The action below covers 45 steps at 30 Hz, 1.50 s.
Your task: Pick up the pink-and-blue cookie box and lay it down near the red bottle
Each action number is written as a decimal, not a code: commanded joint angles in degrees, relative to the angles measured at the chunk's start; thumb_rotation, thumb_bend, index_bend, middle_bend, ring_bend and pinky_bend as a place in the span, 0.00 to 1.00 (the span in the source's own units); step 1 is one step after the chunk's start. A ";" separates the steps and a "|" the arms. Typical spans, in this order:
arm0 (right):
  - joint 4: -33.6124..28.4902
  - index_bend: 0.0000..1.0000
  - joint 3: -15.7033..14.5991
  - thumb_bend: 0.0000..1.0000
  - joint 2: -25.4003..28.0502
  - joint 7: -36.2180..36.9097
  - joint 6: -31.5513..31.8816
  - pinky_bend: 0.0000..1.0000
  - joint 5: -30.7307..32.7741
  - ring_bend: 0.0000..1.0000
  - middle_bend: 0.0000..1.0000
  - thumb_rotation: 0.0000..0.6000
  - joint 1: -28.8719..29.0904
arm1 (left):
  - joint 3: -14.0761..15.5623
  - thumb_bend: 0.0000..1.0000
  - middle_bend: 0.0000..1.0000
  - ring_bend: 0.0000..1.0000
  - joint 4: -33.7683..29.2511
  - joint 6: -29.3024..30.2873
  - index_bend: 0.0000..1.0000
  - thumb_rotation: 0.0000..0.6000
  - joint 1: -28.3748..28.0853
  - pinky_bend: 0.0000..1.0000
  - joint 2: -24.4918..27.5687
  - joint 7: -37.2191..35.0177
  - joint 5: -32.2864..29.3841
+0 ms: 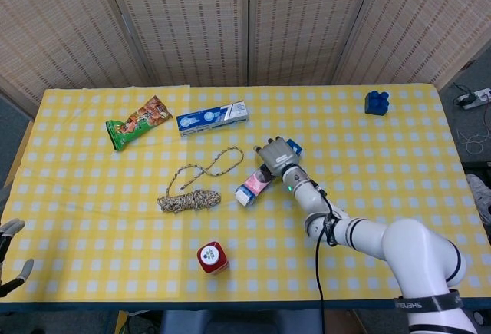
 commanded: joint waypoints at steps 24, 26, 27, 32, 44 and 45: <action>-20.15 0.12 -5.53 0.06 11.73 4.21 14.26 0.20 -15.09 0.16 0.29 1.00 -11.00 | -0.13 0.33 0.19 0.12 -0.82 -0.07 0.22 1.00 -0.37 0.05 0.10 0.70 0.65; -19.97 0.12 -5.75 0.06 11.88 4.57 14.77 0.20 -15.75 0.16 0.29 1.00 -12.06 | -0.08 0.33 0.19 0.12 -0.76 -0.19 0.22 1.00 -0.42 0.05 0.02 0.72 0.69; -19.55 0.12 -5.84 0.06 11.73 4.73 14.85 0.20 -16.02 0.16 0.29 1.00 -12.58 | -0.05 0.33 0.19 0.12 -0.73 -0.24 0.22 1.00 -0.46 0.05 -0.03 0.69 0.77; -16.91 0.12 -5.46 0.07 10.28 5.45 14.11 0.20 -16.51 0.16 0.29 1.00 -13.90 | -0.09 0.33 0.19 0.12 -0.76 -0.15 0.22 1.00 -0.61 0.05 -0.11 0.68 1.08; -11.17 0.28 -4.09 0.14 7.11 4.65 11.33 0.20 -16.24 0.16 0.29 1.00 -14.86 | 0.03 0.33 0.19 0.12 -0.80 -0.19 0.22 1.00 -0.55 0.05 -0.03 0.70 1.06; -10.87 0.29 -4.08 0.15 6.98 4.36 11.08 0.20 -16.03 0.16 0.29 1.00 -14.86 | 0.04 0.33 0.19 0.12 -0.85 -0.19 0.22 1.00 -0.59 0.05 -0.01 0.75 1.17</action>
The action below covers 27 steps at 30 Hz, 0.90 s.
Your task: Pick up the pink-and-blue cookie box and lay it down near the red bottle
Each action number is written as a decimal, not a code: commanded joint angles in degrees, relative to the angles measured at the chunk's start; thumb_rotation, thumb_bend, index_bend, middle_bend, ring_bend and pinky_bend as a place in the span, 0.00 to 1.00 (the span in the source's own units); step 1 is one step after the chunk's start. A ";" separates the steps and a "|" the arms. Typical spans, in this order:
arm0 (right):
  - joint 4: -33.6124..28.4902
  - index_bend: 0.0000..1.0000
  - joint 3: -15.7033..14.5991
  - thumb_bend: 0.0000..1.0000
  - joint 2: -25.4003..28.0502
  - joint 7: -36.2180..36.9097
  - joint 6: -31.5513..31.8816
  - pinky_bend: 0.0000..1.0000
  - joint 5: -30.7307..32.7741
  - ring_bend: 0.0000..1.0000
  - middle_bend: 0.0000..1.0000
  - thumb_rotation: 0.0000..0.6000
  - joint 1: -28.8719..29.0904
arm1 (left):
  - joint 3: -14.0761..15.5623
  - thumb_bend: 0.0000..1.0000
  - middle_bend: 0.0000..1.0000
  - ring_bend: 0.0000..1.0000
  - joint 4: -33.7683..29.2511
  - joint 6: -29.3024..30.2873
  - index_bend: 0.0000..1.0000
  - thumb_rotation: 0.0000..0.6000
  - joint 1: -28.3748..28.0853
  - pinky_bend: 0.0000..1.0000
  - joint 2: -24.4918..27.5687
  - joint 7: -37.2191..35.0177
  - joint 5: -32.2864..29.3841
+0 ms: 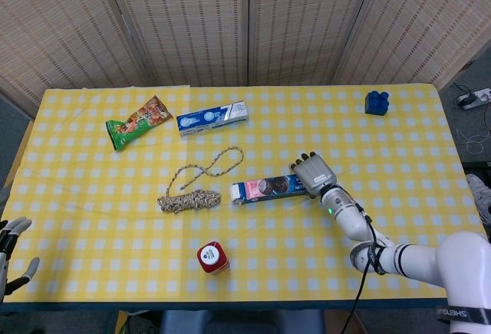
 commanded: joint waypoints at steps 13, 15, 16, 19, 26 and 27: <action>-0.20 0.43 2.05 0.27 0.10 1.00 0.14 0.20 -2.48 0.16 0.33 1.00 -1.52 | 0.05 0.33 0.19 0.12 -0.19 -0.24 0.22 1.00 -0.21 0.05 -0.08 0.37 0.14; -1.29 0.45 2.23 0.29 0.98 0.81 0.49 0.20 -2.94 0.16 0.35 1.00 -1.71 | 0.07 0.33 0.19 0.12 -0.10 -0.29 0.22 1.00 -0.26 0.05 -0.16 0.34 0.19; -1.97 0.46 2.42 0.29 1.46 0.74 0.84 0.20 -3.19 0.16 0.35 1.00 -1.78 | 0.07 0.33 0.19 0.12 -0.05 -0.28 0.22 1.00 -0.26 0.05 -0.19 0.34 0.20; -5.36 0.49 3.55 0.30 3.48 0.89 2.32 0.20 -4.19 0.17 0.37 1.00 -1.93 | 0.05 0.33 0.19 0.12 0.03 -0.44 0.22 1.00 -0.29 0.05 -0.19 0.33 0.03; -15.37 0.49 8.30 0.30 9.04 1.27 5.73 0.20 -6.73 0.19 0.38 1.00 -0.80 | -0.03 0.33 0.19 0.12 -0.16 -0.34 0.22 1.00 -0.40 0.05 -0.15 0.36 0.18; -17.06 0.49 9.25 0.30 9.98 1.23 6.10 0.20 -6.88 0.19 0.38 1.00 -0.44 | -0.08 0.33 0.19 0.12 -0.20 -0.21 0.22 1.00 -0.36 0.05 -0.14 0.31 0.14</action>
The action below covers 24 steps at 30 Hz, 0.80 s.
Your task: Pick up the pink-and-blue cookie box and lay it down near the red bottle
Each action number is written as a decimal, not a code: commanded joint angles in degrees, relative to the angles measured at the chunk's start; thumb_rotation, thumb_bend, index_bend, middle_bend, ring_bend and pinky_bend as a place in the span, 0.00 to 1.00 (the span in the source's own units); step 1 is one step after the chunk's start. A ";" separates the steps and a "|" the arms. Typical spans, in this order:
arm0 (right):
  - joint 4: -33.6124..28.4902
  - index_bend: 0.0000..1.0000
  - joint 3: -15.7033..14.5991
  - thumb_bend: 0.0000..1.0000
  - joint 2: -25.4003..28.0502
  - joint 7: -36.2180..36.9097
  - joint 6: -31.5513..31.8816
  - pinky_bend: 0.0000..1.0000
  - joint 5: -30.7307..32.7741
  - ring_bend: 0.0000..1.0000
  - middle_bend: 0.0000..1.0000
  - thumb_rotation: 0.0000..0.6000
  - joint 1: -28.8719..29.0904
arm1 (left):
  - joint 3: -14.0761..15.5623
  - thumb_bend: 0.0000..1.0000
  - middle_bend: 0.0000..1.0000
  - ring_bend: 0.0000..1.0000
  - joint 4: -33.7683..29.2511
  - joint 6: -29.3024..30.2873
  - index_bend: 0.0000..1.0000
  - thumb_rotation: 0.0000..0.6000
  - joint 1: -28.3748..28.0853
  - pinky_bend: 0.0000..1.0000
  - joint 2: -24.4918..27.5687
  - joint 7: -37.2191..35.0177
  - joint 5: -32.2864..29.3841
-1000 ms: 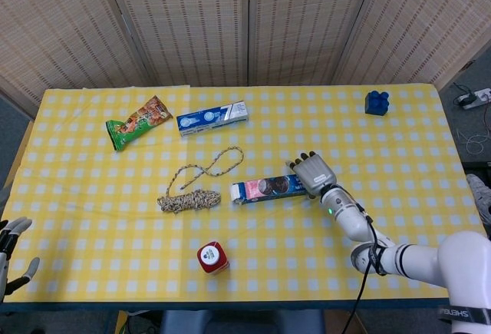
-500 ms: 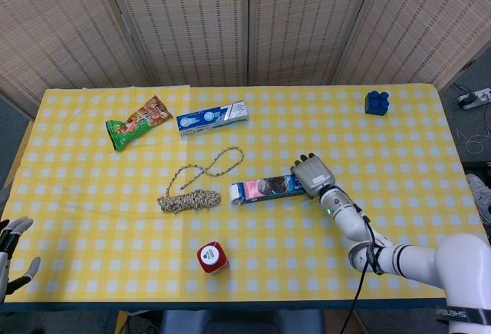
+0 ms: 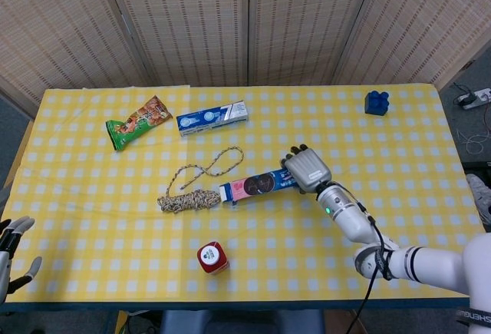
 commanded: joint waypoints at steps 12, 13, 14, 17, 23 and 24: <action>-13.73 0.50 8.35 0.30 8.83 -1.46 5.10 0.20 0.33 0.19 0.39 1.00 2.73 | 0.00 0.33 0.19 0.12 0.13 0.20 0.22 1.00 0.28 0.05 0.05 -0.26 -0.35; -13.89 0.50 8.53 0.30 9.06 -1.30 5.35 0.20 0.36 0.19 0.39 1.00 2.64 | 0.00 0.33 0.19 0.12 0.17 0.18 0.22 1.00 0.28 0.05 0.04 -0.28 -0.37; -14.02 0.50 8.69 0.30 9.26 -1.07 5.59 0.20 0.34 0.19 0.39 1.00 2.54 | -0.01 0.33 0.19 0.12 0.21 0.16 0.22 1.00 0.27 0.05 0.03 -0.29 -0.41; -14.25 0.50 9.01 0.30 10.02 -0.57 6.17 0.20 0.29 0.20 0.39 1.00 2.20 | -0.01 0.33 0.19 0.12 0.29 0.11 0.22 1.00 0.22 0.05 0.02 -0.34 -0.36; -15.32 0.50 9.98 0.30 11.98 1.43 7.59 0.20 -0.20 0.20 0.39 1.00 1.04 | -0.08 0.33 0.19 0.12 0.31 0.24 0.22 1.00 0.19 0.05 -0.01 -0.42 -0.26; -15.45 0.50 10.08 0.30 12.33 1.78 7.82 0.20 -0.35 0.20 0.39 1.00 0.79 | -0.06 0.33 0.19 0.12 0.32 0.20 0.22 1.00 0.19 0.05 -0.01 -0.41 -0.28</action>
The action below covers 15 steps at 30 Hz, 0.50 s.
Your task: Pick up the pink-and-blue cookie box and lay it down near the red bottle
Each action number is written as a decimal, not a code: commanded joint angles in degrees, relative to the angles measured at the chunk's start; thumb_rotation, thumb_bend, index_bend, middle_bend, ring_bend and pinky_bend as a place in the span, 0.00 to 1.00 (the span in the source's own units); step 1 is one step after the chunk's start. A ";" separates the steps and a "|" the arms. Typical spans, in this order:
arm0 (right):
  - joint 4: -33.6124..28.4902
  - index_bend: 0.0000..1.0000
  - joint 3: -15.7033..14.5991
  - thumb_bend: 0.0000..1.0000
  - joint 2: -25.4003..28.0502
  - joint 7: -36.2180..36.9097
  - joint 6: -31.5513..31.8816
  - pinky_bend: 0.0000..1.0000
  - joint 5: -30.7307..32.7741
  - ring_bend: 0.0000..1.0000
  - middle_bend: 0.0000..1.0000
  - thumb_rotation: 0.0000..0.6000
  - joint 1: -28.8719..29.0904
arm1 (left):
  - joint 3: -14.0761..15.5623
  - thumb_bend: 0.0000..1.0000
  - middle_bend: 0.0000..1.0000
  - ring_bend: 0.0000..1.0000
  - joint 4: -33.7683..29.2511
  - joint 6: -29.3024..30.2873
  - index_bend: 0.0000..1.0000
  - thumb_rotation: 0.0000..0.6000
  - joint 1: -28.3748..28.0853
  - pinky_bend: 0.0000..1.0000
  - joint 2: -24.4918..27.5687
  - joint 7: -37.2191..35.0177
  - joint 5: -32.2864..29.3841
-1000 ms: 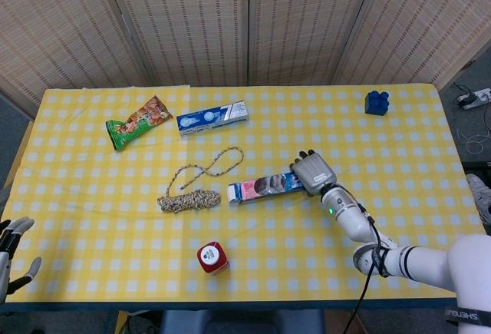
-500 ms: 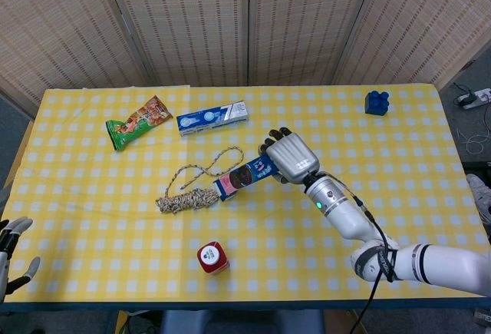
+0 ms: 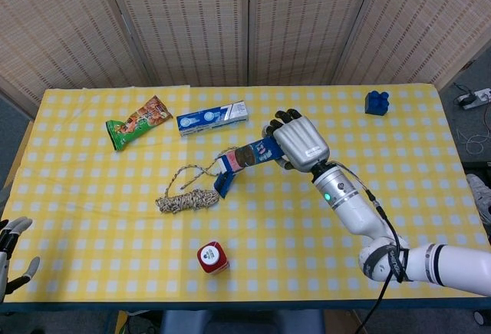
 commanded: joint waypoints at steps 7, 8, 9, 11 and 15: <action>-1.16 0.50 0.74 0.30 2.96 2.93 1.42 0.20 -1.35 0.20 0.39 1.00 -2.16 | -0.02 0.33 0.19 0.12 -0.30 0.00 0.22 1.00 -0.16 0.05 0.04 0.20 0.26; -1.21 0.50 0.72 0.30 3.09 3.17 1.42 0.20 -1.52 0.20 0.39 1.00 -2.32 | -0.03 0.33 0.19 0.12 -0.35 0.01 0.22 1.00 -0.20 0.05 0.04 0.26 0.32; -1.27 0.50 0.64 0.30 3.19 3.52 1.36 0.20 -1.88 0.20 0.39 1.00 -2.51 | -0.02 0.33 0.19 0.12 -0.44 0.00 0.22 1.00 -0.25 0.05 0.04 0.39 0.41; -1.51 0.50 0.44 0.30 3.28 4.06 1.25 0.20 -2.65 0.20 0.39 1.00 -2.80 | 0.00 0.33 0.19 0.12 -0.59 -0.03 0.22 1.00 -0.32 0.05 0.05 0.54 0.53; -2.62 0.50 0.37 0.30 3.40 7.17 1.46 0.20 -6.23 0.20 0.39 1.00 -3.86 | -0.07 0.33 0.19 0.12 -0.90 0.13 0.22 1.00 -0.33 0.05 0.18 0.69 0.60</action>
